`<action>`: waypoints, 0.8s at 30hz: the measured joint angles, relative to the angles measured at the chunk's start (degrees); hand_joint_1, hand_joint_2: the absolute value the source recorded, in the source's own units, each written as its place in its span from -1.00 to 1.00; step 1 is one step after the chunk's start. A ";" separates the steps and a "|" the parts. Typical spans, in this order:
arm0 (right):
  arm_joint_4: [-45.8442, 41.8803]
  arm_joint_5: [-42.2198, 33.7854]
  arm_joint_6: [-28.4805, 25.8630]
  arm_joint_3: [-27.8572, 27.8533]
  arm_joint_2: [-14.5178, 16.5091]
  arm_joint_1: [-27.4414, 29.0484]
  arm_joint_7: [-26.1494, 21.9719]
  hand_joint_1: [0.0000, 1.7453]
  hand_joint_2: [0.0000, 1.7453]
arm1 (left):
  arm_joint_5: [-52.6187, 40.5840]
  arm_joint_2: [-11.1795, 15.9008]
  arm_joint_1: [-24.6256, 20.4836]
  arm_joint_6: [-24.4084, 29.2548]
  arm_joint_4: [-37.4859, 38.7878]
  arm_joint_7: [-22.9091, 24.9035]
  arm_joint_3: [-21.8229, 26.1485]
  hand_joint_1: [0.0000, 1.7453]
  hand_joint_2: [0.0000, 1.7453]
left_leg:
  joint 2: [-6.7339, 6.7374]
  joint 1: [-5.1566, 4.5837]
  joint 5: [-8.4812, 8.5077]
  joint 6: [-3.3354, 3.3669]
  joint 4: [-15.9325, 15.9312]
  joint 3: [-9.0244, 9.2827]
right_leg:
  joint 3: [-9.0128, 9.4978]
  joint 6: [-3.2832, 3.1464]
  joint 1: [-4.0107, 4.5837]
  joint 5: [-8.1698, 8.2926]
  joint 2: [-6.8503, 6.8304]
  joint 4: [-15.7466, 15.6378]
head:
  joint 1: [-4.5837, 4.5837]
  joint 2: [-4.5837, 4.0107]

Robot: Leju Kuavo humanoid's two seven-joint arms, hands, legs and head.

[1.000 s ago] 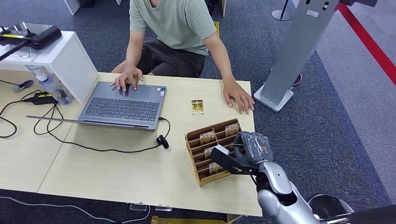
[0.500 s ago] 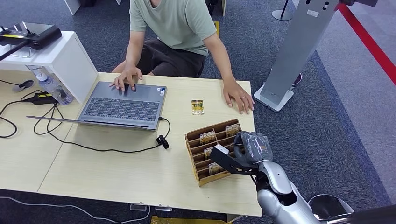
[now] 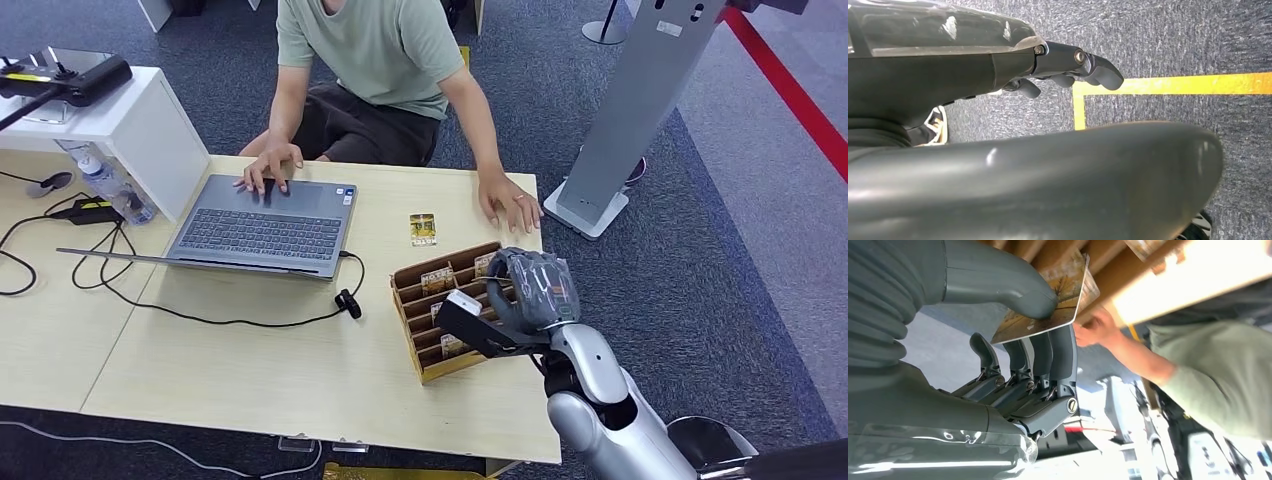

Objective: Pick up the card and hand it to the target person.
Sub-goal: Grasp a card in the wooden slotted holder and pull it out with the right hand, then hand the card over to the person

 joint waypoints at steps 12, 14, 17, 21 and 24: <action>3.34 -8.08 -2.14 3.03 3.69 -13.20 -6.41 0.58 1.00 | -0.33 -0.01 -0.32 0.00 0.00 -0.47 -0.93 -1.00 -1.00 | -0.03 0.01 0.06 -0.01 0.00 -0.05 | -0.01 -0.02 0.01 0.03 -0.03 0.05 | -0.01 0.00; 7.05 -9.07 -3.90 3.90 4.99 -15.63 -7.69 0.58 1.00 | -0.38 -0.01 -0.38 0.00 0.00 -0.52 -1.06 -1.00 -1.00 | -0.03 0.01 0.07 -0.02 0.00 -0.06 | -0.01 -0.02 0.01 0.03 -0.03 0.07 | -0.02 0.00; 13.76 -9.91 -6.28 5.29 7.21 -19.08 -9.52 0.58 1.00 | -0.57 -0.01 -0.52 -0.01 0.00 -0.62 -1.33 -1.00 -1.00 | -0.04 0.01 0.08 -0.01 0.00 -0.06 | -0.01 -0.02 0.01 0.03 -0.04 0.07 | -0.01 0.00; 23.32 -10.30 -8.61 6.76 10.48 -22.68 -11.72 0.58 1.00 | -0.62 -0.01 -0.61 -0.02 0.00 -0.73 -1.77 -1.00 -1.00 | -0.05 0.01 0.08 -0.01 0.00 -0.07 | -0.02 -0.02 0.01 0.03 -0.05 0.08 | -0.01 0.00; 28.97 -10.34 -9.70 7.55 12.66 -24.28 -12.89 0.58 1.00 | -0.56 -0.01 -0.62 -0.07 0.00 -0.76 -1.89 -1.00 -1.00 | -0.05 0.01 0.08 -0.01 0.00 -0.07 | -0.04 -0.02 0.01 0.03 -0.05 0.08 | 0.01 0.00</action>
